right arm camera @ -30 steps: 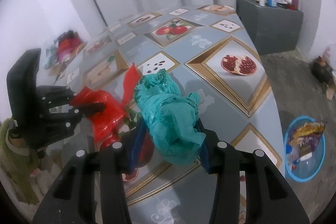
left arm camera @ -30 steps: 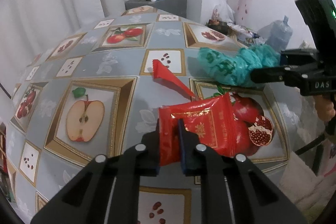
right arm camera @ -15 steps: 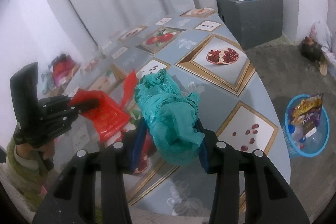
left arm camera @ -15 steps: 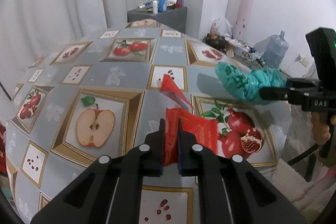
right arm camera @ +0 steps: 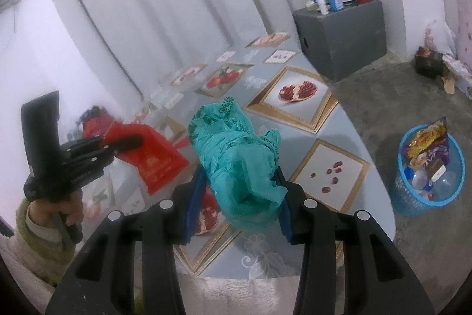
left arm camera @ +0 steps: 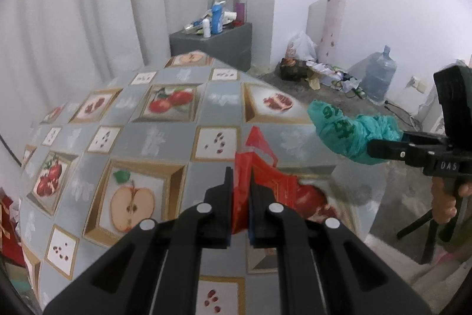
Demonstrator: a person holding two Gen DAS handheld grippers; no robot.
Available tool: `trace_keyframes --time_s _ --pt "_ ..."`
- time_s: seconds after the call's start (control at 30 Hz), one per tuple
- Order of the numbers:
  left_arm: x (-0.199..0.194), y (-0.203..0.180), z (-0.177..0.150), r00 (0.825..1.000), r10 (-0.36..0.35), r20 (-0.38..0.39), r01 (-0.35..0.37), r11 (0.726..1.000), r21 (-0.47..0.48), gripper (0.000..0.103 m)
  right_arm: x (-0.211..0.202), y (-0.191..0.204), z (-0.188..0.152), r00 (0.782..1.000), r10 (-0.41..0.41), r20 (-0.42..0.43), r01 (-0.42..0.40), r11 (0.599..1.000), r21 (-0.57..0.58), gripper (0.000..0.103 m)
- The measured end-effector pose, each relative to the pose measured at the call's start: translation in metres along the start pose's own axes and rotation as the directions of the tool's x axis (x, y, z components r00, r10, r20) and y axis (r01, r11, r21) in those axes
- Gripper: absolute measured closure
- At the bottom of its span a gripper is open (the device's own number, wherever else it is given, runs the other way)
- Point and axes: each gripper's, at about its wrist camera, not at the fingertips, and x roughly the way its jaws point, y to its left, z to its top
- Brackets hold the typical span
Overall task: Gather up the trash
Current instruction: 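Carry the red packet and teal bag over the blue wastebasket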
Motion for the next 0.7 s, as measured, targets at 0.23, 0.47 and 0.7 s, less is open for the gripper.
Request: trace_keyframes --time_s 0.23,0.47,0.7 --pt "0.003 -0.025 0.032 0.998 -0.056 0.013 0.056 0.997 0.046 0.096 -0.03 -0.014 0.004 0.993 -0.026 0.114 0.021 0.999 0.042 0.062" --pt "0.017 -0.066 0.075 0.992 -0.122 0.038 0.117 0.985 0.129 0.096 -0.064 -0.048 0.01 0.973 -0.102 0.205 0.08 0.99 0.114 0.062" --pt "0.048 -0.132 0.115 0.977 -0.215 0.012 0.204 0.942 0.265 0.096 -0.109 -0.106 0.009 0.929 -0.253 0.27 0.192 0.954 0.231 0.062"
